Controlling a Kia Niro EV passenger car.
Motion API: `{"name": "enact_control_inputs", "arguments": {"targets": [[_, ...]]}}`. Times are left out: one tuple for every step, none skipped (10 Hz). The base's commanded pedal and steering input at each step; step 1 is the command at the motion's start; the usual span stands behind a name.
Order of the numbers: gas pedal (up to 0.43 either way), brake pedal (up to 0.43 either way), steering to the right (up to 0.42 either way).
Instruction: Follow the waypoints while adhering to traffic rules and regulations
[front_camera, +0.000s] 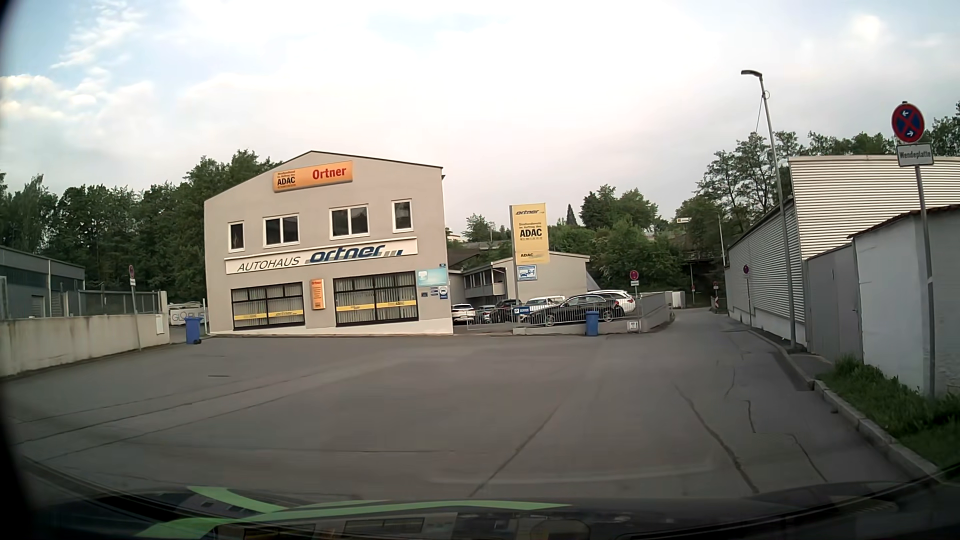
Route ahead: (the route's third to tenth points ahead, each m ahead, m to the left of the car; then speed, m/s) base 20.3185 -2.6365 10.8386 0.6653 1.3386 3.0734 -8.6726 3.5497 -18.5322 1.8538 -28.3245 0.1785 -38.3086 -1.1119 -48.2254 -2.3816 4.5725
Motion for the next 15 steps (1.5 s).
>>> {"name": "enact_control_inputs", "arguments": {"targets": [[0.0, 0.098, 0.119], [0.0, 0.104, 0.131], [0.0, 0.116, 0.139], [0.0, 0.128, 0.145], [0.0, 0.171, 0.149], [0.0, 0.189, 0.151], [0.0, 0.189, 0.155], [0.0, 0.195, 0.159], [0.0, 0.195, 0.159], [0.0, 0.195, 0.159], [0.0, 0.201, 0.159], [0.0, 0.201, 0.158], [0.0, 0.201, 0.158], [0.0, 0.201, 0.159], [0.0, 0.201, 0.158]]}}
